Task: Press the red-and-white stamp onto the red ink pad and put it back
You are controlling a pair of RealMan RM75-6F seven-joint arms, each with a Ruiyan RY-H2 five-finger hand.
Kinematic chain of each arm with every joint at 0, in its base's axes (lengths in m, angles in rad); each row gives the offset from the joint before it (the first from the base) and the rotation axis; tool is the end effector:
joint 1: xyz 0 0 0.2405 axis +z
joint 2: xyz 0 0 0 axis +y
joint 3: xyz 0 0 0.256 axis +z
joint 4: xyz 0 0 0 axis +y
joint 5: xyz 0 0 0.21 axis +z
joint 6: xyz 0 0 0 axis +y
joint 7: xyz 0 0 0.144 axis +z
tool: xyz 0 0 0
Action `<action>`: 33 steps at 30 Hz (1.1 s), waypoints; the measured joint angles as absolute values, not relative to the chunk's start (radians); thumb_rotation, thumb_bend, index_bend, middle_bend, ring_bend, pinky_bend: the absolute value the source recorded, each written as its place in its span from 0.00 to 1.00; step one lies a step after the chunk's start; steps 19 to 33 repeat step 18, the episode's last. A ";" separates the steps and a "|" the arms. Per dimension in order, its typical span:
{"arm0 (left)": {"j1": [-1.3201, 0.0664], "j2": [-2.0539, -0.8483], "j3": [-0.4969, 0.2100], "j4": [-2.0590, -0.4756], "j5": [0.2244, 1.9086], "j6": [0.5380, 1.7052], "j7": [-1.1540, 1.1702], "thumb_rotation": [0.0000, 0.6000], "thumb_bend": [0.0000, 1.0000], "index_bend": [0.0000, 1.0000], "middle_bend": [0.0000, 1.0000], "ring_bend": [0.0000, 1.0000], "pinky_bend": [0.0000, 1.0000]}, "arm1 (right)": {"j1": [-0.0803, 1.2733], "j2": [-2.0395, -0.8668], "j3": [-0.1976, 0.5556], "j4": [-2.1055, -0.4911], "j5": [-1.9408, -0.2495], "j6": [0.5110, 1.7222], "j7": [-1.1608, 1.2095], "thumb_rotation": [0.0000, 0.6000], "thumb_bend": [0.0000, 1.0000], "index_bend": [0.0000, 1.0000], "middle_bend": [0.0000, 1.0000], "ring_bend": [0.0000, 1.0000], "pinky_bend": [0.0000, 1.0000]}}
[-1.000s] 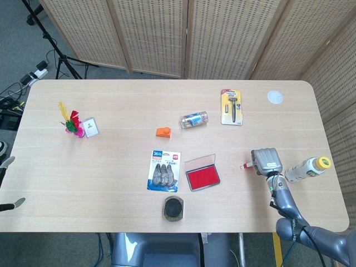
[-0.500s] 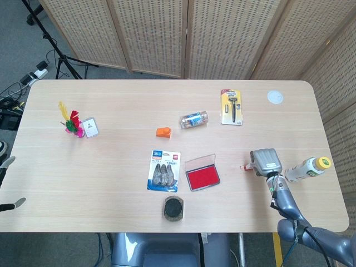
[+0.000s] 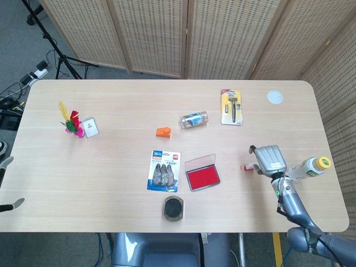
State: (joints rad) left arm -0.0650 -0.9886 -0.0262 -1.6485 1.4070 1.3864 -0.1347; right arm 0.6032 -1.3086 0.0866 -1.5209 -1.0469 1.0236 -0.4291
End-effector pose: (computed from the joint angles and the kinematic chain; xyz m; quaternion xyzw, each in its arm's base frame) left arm -0.3360 0.1680 0.1886 -0.5658 -0.4591 -0.3461 0.5911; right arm -0.2477 -0.3290 0.0645 0.7234 -0.3562 0.2557 0.5333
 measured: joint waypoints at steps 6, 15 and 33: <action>-0.053 -0.983 -0.023 -1.650 1.427 1.415 -0.150 1.00 0.05 0.00 0.00 0.00 0.00 | 0.537 -1.133 0.079 -1.696 -1.176 1.105 -0.300 1.00 0.00 0.00 0.00 0.00 0.20; -0.023 -1.015 -0.042 -1.660 1.424 1.506 -0.096 1.00 0.05 0.00 0.00 0.00 0.00 | 0.334 -1.059 0.031 -1.691 -1.449 1.443 -0.068 1.00 0.00 0.00 0.00 0.00 0.00; -0.011 -1.025 -0.047 -1.663 1.420 1.525 -0.095 1.00 0.05 0.00 0.00 0.00 0.00 | 0.255 -1.097 0.026 -1.625 -1.481 1.564 -0.029 1.00 0.00 0.00 0.00 0.00 0.00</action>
